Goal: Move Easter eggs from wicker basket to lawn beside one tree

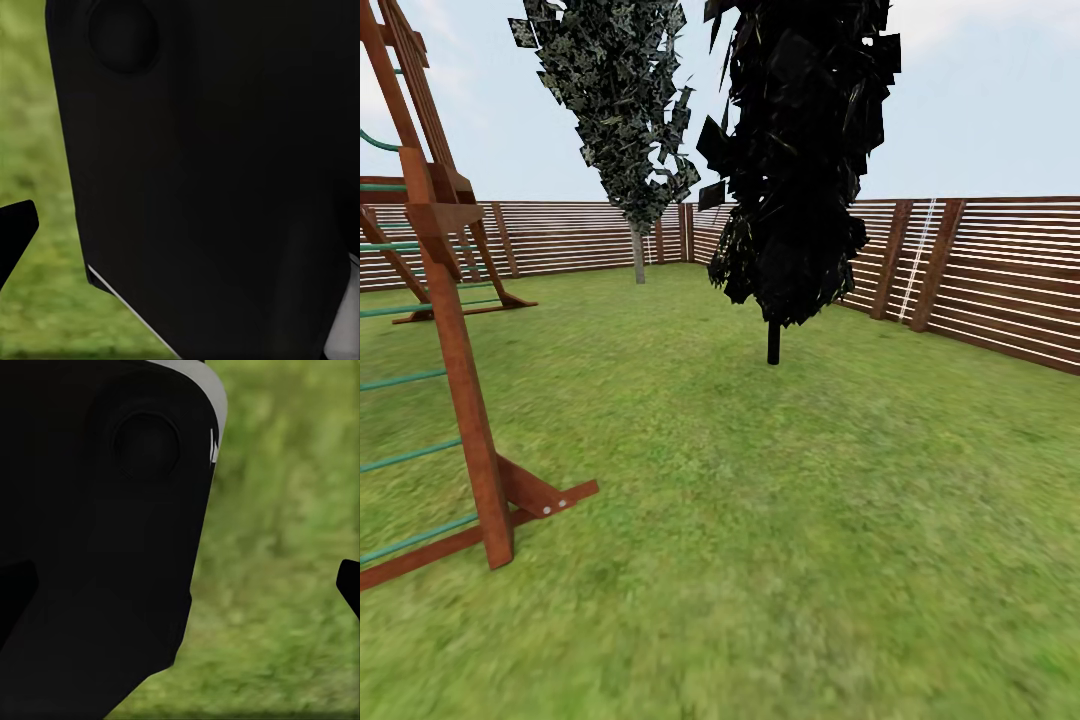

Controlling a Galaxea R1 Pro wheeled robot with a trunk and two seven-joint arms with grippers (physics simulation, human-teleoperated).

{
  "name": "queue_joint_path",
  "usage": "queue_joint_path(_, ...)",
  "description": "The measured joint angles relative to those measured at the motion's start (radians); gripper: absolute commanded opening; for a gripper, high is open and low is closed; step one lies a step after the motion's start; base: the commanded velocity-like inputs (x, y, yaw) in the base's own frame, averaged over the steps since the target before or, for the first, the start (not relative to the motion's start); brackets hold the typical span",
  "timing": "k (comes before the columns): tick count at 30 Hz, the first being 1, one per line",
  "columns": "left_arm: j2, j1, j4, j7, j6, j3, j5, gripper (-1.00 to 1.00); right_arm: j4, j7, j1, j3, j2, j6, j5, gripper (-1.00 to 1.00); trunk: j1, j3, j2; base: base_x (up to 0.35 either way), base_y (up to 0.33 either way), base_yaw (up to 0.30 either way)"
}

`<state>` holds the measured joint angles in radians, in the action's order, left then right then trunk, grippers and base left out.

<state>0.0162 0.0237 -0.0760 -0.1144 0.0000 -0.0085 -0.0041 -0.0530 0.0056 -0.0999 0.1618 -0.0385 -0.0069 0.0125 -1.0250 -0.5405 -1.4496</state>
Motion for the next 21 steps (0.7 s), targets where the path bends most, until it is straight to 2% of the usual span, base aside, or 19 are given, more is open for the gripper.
queue_joint_path(21, 0.000, 0.000, 0.000, 0.000, 0.000, 0.000, 0.000, 1.00, 0.000, 0.000, 0.000, 0.000, 0.000, 0.000, 0.000, 1.00, 0.000, 0.000, 0.000, 0.000, 0.000, 0.000)
